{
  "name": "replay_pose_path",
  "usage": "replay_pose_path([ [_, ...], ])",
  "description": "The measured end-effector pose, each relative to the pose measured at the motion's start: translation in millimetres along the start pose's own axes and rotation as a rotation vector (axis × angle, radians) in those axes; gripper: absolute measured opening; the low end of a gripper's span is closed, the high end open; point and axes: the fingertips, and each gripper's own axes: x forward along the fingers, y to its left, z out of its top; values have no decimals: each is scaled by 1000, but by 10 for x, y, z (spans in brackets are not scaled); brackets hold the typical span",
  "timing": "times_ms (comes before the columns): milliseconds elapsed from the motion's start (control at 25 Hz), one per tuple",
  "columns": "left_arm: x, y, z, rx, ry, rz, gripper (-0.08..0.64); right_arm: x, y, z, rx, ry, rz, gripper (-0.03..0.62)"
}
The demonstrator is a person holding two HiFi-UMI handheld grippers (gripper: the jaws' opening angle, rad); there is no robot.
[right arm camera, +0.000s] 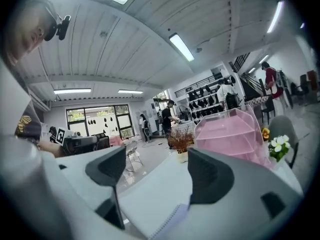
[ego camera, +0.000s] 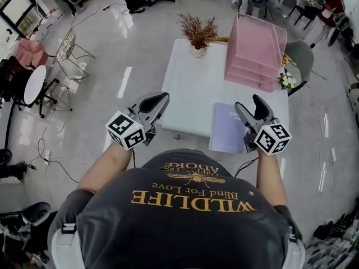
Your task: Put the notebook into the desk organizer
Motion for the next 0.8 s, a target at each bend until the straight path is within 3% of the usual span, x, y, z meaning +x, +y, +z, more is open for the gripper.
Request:
replay_pose_path([
  [160,433,-3,-226,0,40,-8,0,77,-436,-98,21,18,2,371],
  [440,688,-19,-568,-16,127,-186,0,-178,-643,-502,93,93,-154,371],
  [600,905,-139,-851,-26,189,-326,0,-564,-894,-1117,243,186,-292,371],
  [800,1140,-380,-1110,-33,226,-426,0,-1040,-1154,-2252,417,426,-398,371],
])
